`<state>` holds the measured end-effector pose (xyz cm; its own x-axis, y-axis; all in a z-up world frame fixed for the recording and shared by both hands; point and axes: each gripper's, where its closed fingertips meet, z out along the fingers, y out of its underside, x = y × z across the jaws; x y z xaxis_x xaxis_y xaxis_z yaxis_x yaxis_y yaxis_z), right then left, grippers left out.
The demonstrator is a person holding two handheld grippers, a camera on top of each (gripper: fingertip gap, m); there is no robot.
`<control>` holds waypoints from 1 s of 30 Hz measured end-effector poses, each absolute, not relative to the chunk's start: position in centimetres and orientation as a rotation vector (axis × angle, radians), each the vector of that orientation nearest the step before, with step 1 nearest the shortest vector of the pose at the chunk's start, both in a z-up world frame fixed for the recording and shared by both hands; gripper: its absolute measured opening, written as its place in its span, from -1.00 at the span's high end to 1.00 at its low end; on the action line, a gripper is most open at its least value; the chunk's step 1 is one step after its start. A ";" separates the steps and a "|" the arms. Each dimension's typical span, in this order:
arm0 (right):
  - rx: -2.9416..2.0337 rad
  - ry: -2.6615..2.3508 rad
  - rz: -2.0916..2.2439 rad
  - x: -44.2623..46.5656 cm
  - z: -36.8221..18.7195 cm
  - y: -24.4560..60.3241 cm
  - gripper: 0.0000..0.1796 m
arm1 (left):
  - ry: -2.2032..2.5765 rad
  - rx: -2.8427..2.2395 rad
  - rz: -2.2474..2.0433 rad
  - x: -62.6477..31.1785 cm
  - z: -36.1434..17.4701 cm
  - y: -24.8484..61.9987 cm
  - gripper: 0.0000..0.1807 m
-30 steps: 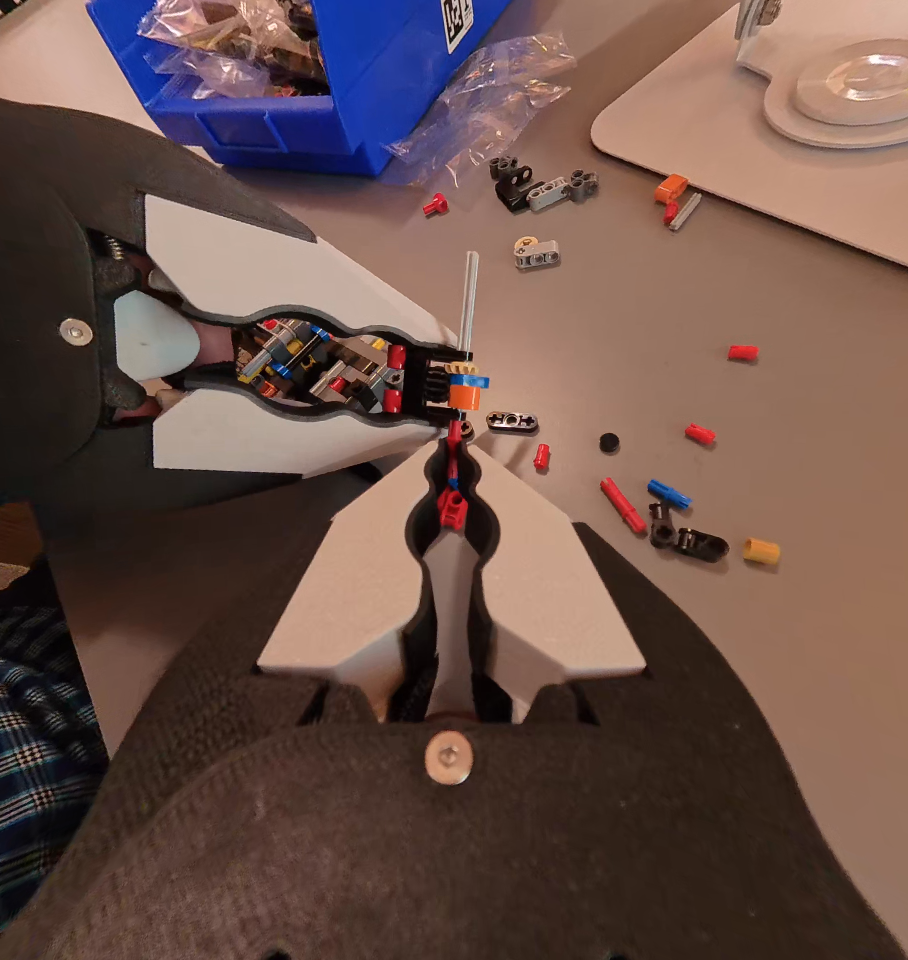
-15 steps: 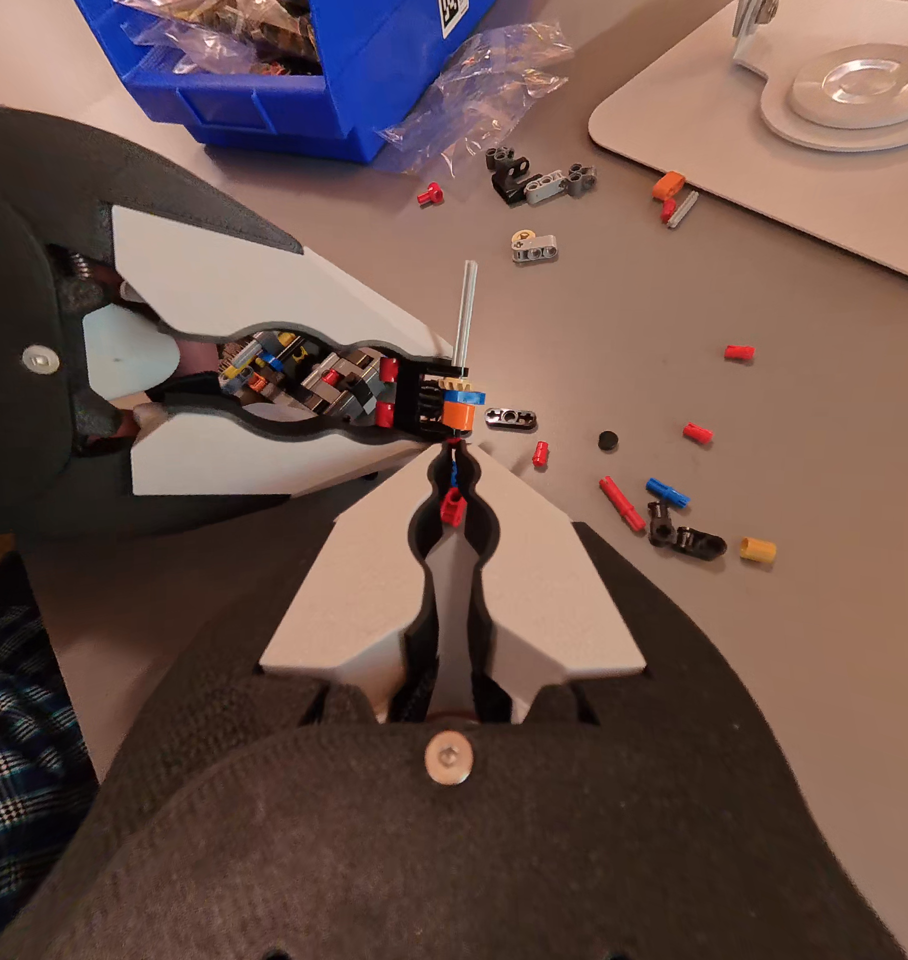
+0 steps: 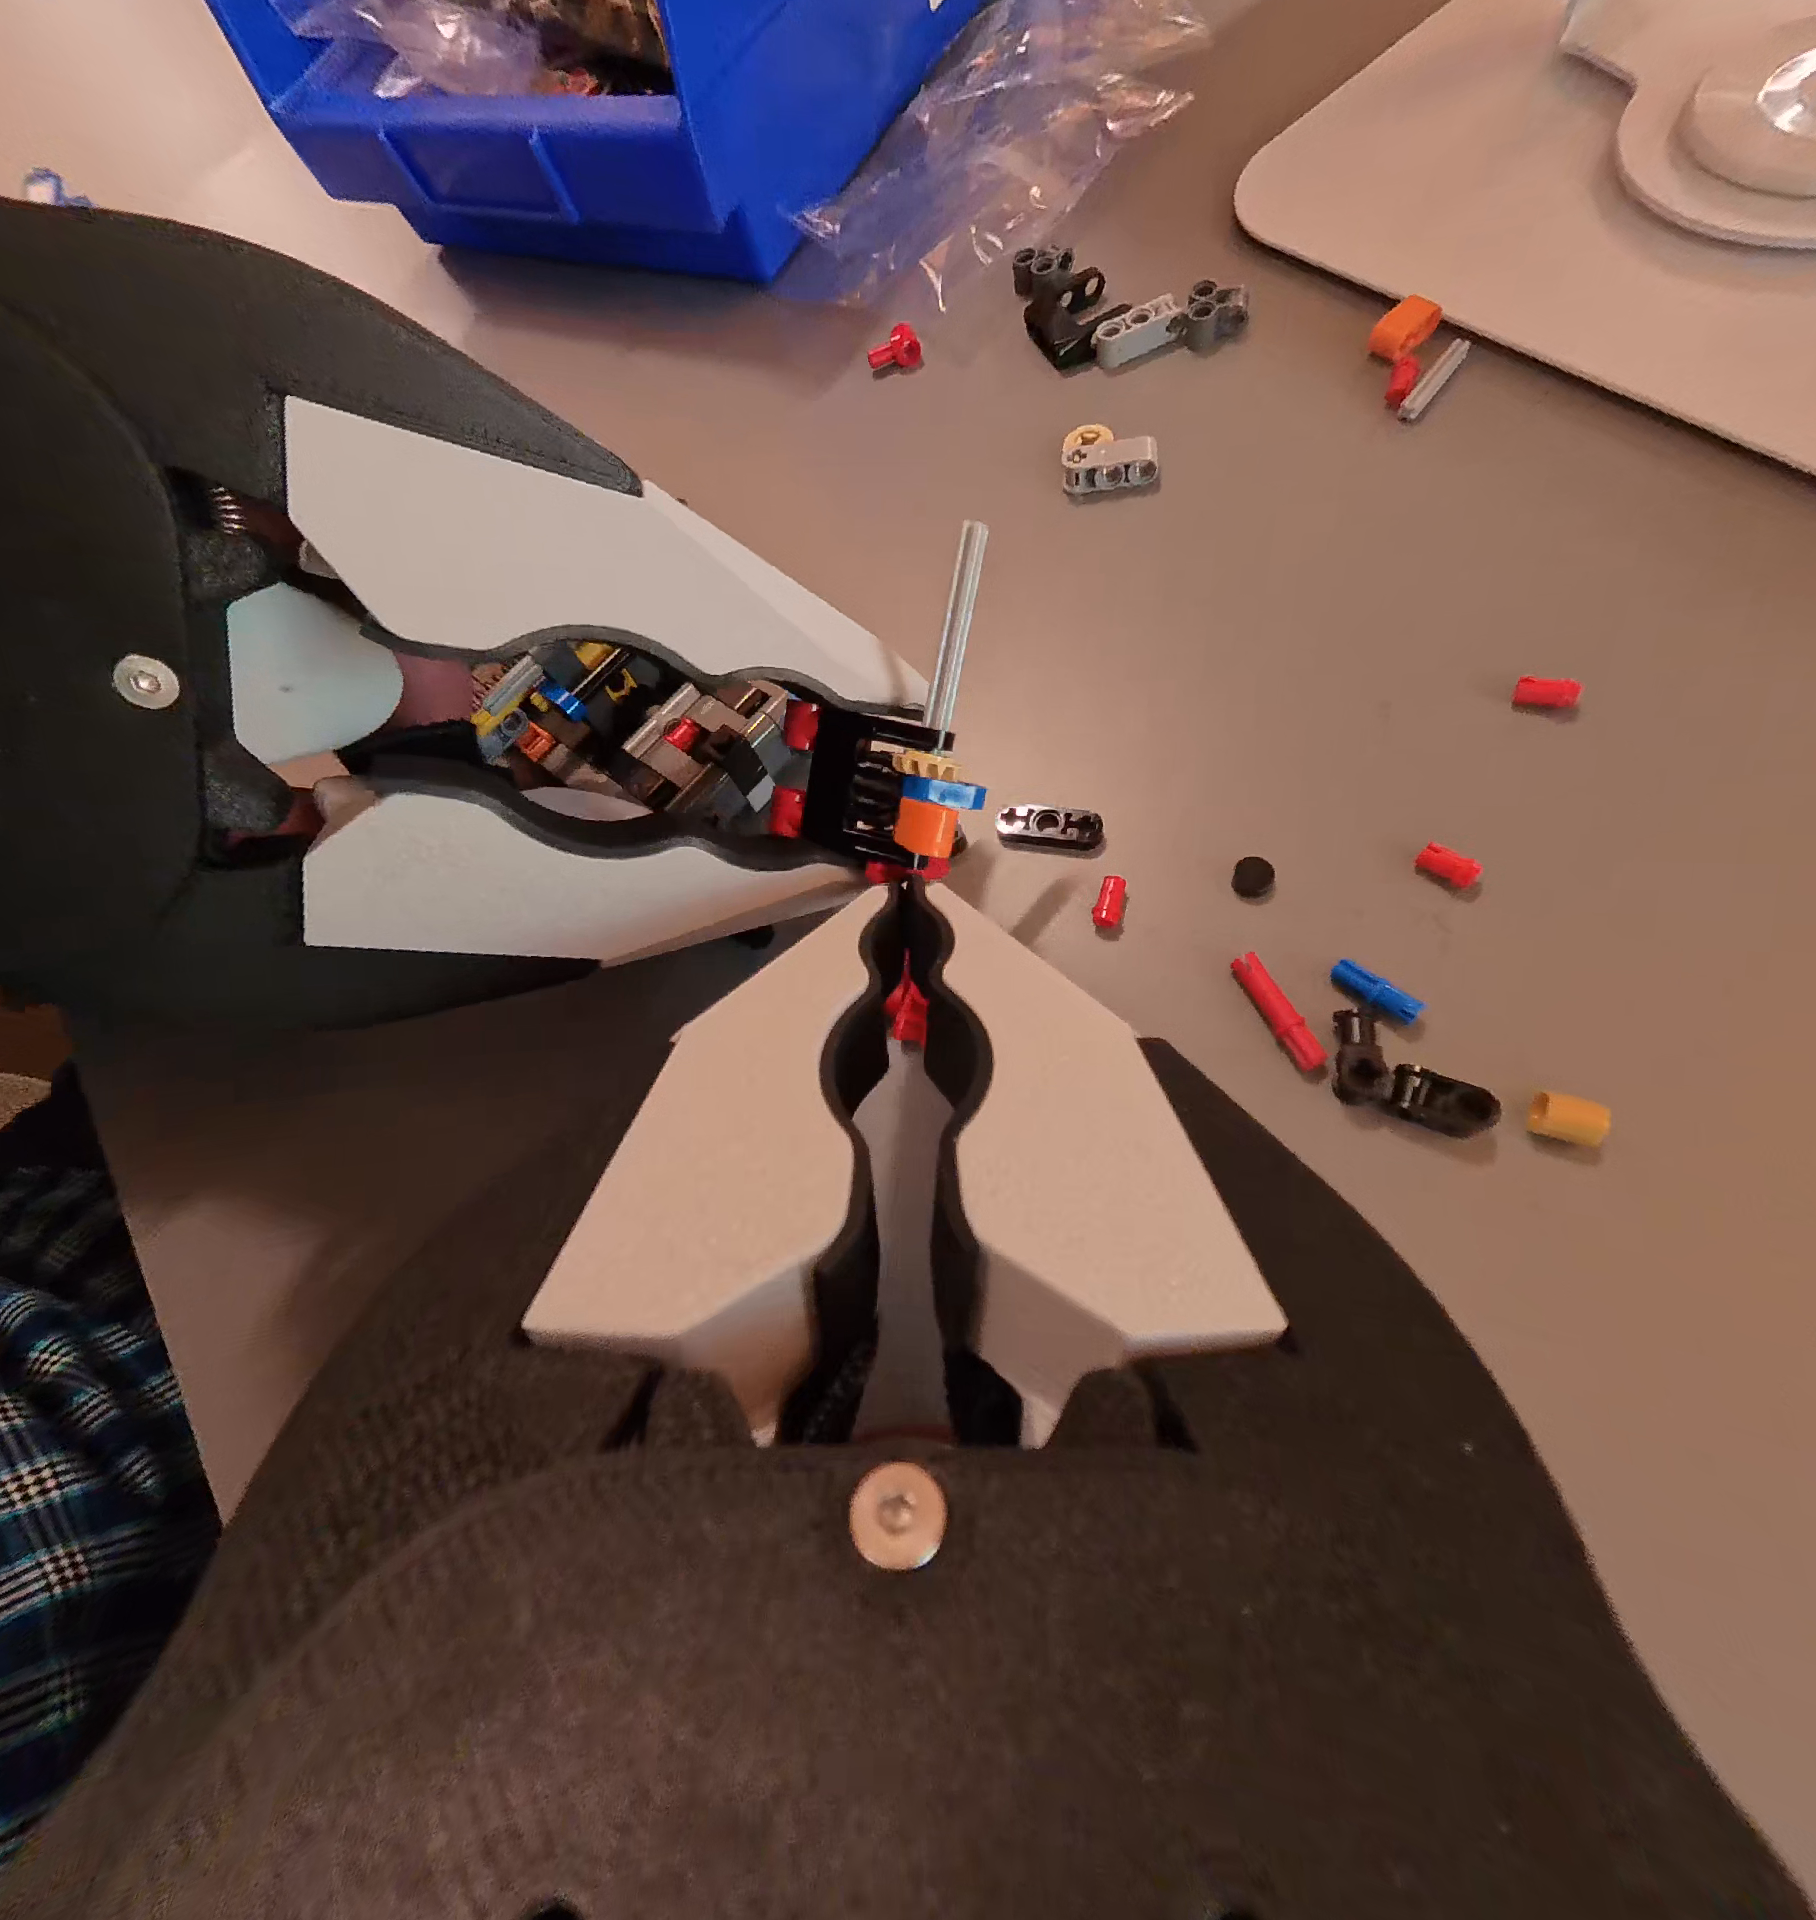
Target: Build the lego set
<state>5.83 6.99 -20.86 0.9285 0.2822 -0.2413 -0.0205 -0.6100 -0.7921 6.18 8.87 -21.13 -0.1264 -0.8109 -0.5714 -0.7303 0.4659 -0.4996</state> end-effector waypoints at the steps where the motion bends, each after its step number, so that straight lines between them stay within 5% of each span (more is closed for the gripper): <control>1: -2.188 -0.183 0.434 5.9 -20.8 7.0 1.00 | 1.878 -1.293 -0.131 6.2 -21.1 8.9 0.72; 18: -2.213 -0.354 0.447 7.3 -20.4 5.0 1.00 | 1.855 -1.308 -0.244 5.8 -19.9 9.0 0.72; 30: -2.178 -0.769 0.228 4.8 -21.6 5.8 0.75 | 1.828 -1.287 -0.247 4.5 -18.9 9.8 0.72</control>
